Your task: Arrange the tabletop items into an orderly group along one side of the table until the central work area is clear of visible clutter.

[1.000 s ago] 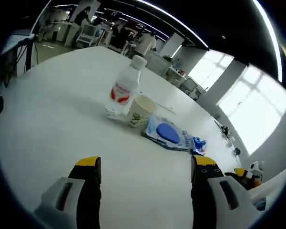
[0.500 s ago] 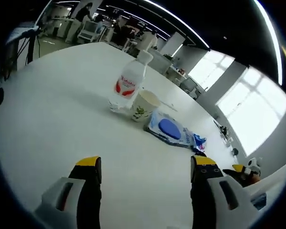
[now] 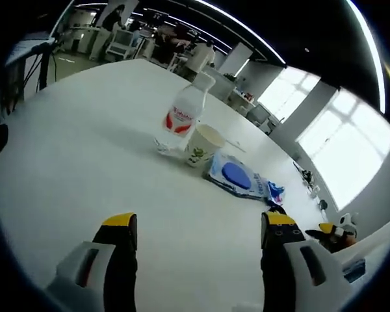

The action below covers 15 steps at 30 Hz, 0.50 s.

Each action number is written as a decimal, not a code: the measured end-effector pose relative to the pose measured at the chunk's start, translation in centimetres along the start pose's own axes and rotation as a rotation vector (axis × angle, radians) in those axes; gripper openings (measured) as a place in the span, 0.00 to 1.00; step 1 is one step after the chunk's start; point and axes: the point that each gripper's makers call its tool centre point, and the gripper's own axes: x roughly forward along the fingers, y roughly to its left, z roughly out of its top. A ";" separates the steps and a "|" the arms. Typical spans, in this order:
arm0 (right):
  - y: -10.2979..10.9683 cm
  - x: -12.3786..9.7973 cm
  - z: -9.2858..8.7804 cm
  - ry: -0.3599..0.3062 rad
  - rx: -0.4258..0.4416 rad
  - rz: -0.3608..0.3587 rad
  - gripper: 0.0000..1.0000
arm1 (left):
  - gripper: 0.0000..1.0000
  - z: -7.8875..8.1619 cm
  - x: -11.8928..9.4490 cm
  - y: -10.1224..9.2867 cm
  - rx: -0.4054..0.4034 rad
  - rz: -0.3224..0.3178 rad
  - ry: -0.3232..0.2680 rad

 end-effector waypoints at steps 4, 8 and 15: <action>0.4 0.3 -0.1 0.008 -0.009 0.009 0.70 | 0.81 -0.2 -0.2 0.1 0.023 0.009 0.015; 0.9 0.6 -0.3 0.028 -0.038 0.004 0.70 | 0.81 -0.5 -0.4 0.0 0.044 0.010 0.026; 0.4 0.6 -0.6 0.044 -0.046 -0.004 0.71 | 0.81 -0.6 -0.4 0.0 0.054 0.014 0.037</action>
